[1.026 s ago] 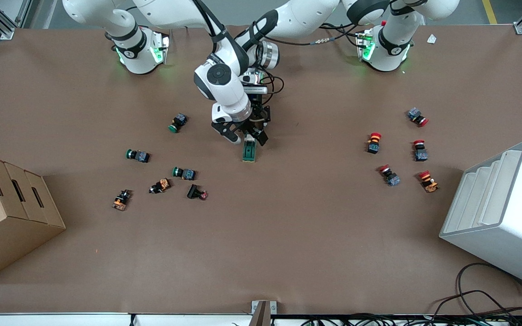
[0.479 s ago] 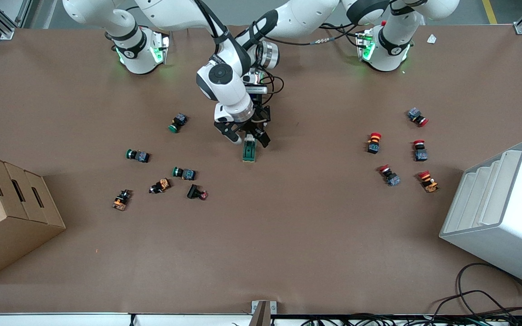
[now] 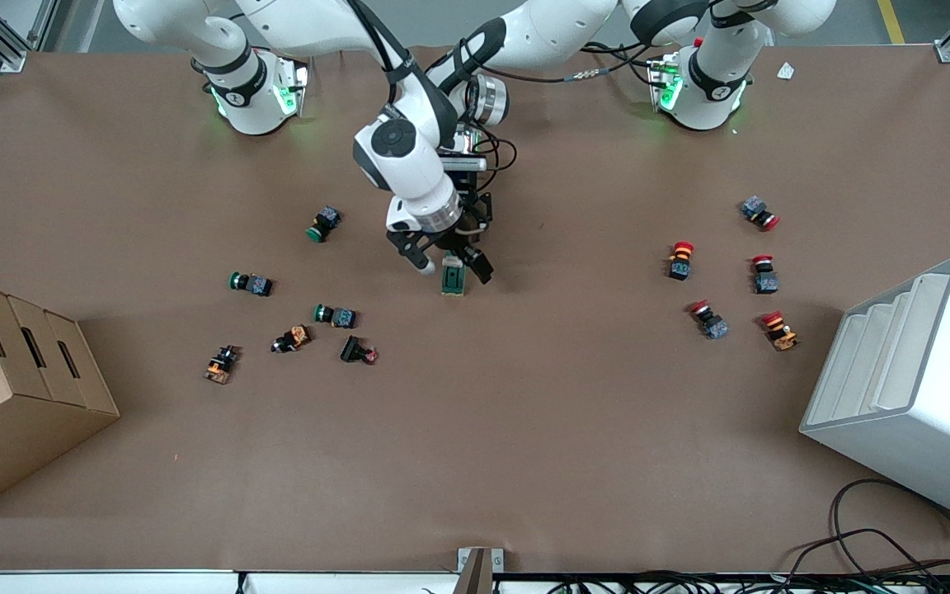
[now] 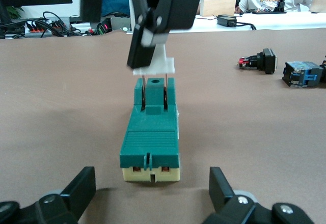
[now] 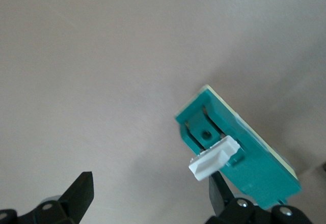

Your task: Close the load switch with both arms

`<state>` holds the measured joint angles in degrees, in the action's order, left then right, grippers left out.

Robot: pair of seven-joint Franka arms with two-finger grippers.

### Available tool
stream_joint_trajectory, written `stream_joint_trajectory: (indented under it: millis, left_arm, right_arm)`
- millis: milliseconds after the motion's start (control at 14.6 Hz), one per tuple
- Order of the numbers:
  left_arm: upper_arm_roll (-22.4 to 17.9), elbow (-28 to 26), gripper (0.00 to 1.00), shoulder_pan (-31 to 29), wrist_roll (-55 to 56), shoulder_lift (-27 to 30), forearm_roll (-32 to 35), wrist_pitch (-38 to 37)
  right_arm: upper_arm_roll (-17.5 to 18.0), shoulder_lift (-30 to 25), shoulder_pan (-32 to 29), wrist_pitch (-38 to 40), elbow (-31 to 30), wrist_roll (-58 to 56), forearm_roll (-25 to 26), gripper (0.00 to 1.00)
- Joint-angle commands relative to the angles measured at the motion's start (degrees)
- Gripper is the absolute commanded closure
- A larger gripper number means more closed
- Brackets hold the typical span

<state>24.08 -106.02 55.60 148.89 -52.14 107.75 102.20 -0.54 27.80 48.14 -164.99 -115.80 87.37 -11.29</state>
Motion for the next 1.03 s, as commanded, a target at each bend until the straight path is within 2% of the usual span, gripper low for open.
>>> stream_joint_trajectory:
  millis: [0,958]
  left_arm:
    - [-0.44,0.99,0.01,0.83,0.61,-1.48,0.88,-0.42]
    - [-1.67,0.2,0.01,0.48,0.17,-1.12,0.79,-0.42]
  right_arm:
    - [0.28,0.15,-0.86,-0.07,0.75,-1.23,-0.39,0.0]
    - [0.1,8.32,-4.28,0.1,9.18,-4.39,0.13,0.0]
